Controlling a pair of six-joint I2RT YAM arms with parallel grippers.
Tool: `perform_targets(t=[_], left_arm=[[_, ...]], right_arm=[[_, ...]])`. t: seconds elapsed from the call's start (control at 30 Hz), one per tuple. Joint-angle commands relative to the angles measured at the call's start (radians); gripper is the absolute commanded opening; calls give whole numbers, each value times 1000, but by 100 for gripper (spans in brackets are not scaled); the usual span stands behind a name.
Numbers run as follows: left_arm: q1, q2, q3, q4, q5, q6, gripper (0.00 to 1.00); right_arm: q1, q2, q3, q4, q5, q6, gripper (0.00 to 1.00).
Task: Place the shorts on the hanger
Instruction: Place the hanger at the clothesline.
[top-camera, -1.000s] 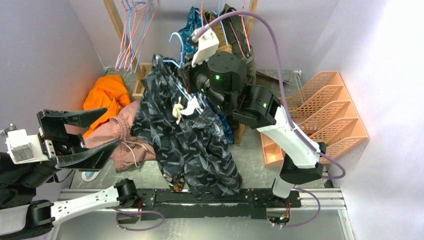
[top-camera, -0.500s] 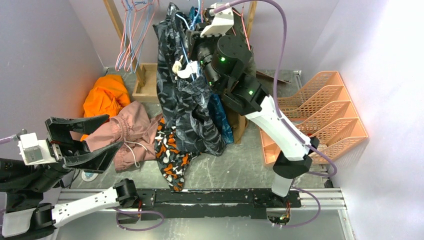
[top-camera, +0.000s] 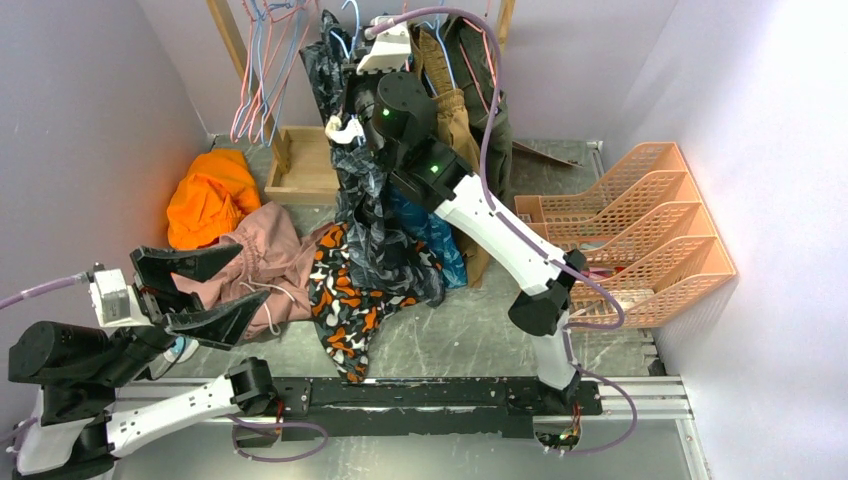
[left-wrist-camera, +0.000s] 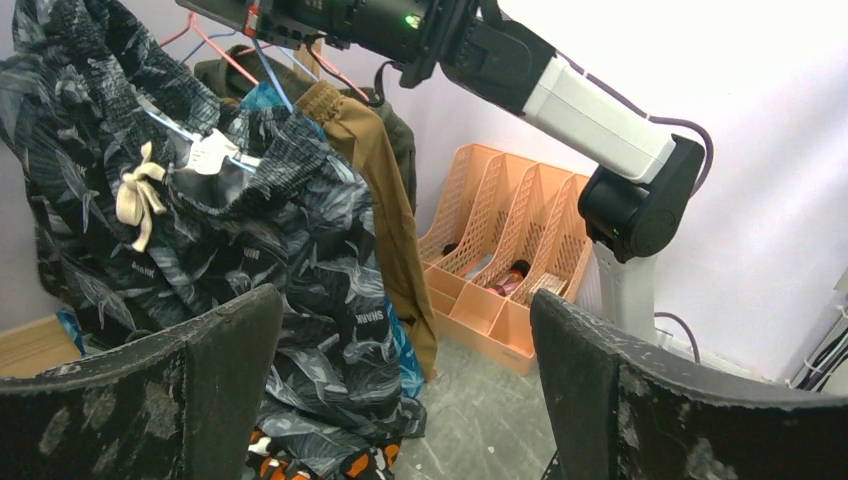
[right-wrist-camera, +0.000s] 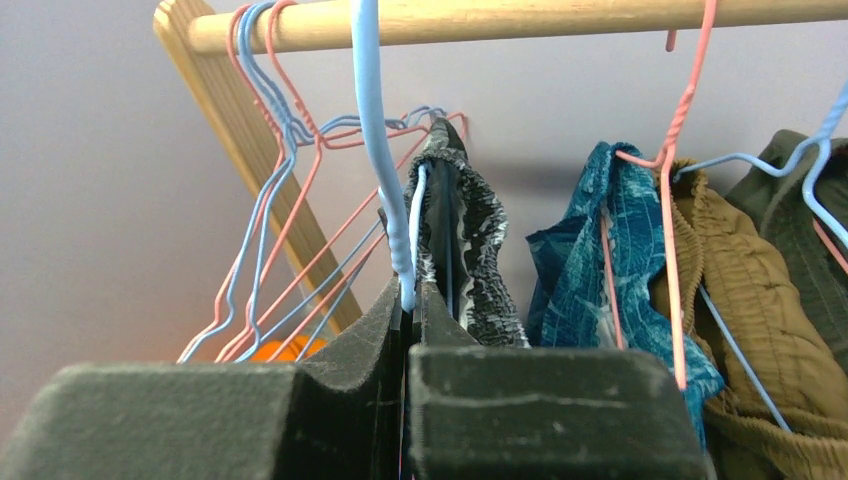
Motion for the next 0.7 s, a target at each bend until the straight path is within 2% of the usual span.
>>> perform_targets(t=[0.0,0.27,0.47,0.67], left_arm=[[2,-27,-27,18,-39,-23,97],[2,-39,-50,26,-62,-4,98],[2,-49,-132,72,-55,-17,98],[2,-16,-197,111,-28,-45,98]], right_arm=[[-29,28,104,138,-31,-27,0],[-57,69,129,287,-81,-94,0],[-119,150,129,313,-103,-42,0],[-160,197,102,416,-103,-25,0]])
